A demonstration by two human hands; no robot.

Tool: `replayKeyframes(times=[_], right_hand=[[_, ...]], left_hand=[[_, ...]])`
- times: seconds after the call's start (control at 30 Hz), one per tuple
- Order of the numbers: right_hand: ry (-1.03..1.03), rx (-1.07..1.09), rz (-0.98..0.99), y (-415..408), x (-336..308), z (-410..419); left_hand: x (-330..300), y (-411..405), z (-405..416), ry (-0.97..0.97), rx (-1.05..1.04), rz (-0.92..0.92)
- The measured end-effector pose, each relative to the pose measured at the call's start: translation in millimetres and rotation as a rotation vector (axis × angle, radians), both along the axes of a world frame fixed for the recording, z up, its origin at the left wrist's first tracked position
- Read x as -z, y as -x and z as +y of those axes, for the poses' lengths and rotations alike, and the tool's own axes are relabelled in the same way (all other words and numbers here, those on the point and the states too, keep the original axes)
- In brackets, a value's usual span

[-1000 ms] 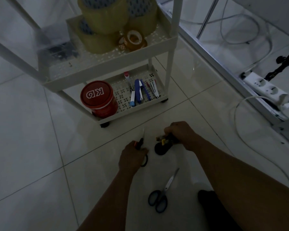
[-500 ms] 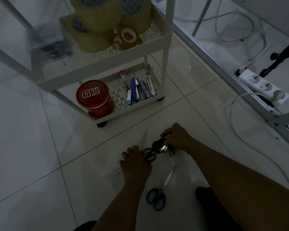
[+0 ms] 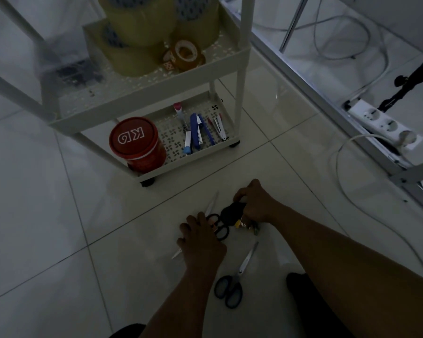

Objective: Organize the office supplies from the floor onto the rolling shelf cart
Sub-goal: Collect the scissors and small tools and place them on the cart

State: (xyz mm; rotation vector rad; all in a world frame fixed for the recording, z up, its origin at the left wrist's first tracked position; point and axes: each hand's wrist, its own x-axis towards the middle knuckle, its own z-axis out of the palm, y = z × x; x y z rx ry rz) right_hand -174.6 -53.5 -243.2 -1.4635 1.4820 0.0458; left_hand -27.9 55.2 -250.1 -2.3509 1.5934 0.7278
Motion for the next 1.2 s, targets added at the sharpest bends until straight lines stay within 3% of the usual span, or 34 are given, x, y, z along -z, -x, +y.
replayKeyframes(times=[0.13,0.33,0.5,0.63,0.8,1.0,1.2], right_hand=[[0.140,-0.127,0.063,-2,1,3],[0.147,-0.211,0.122,-1,0,14],[0.292,-0.347,0.293,1,4,24],[0.321,-0.337,0.241,7,0,34],[0.654,-0.642,0.280,21,4,61],[0.718,-1.196,0.308,14,2,94],[0.519,-1.132,0.223,13,0,103]], left_hand=[[0,-4,-1,0.007,0.027,0.121],[3,-8,1,0.059,-0.023,0.261],[6,-9,1,0.116,-0.069,0.333],[7,-10,0,0.191,-0.098,0.454],[8,-23,-4,0.197,-0.185,0.548],[-2,-19,-8,0.147,-0.525,0.758],[-17,-23,-12,0.100,-0.659,0.968]])
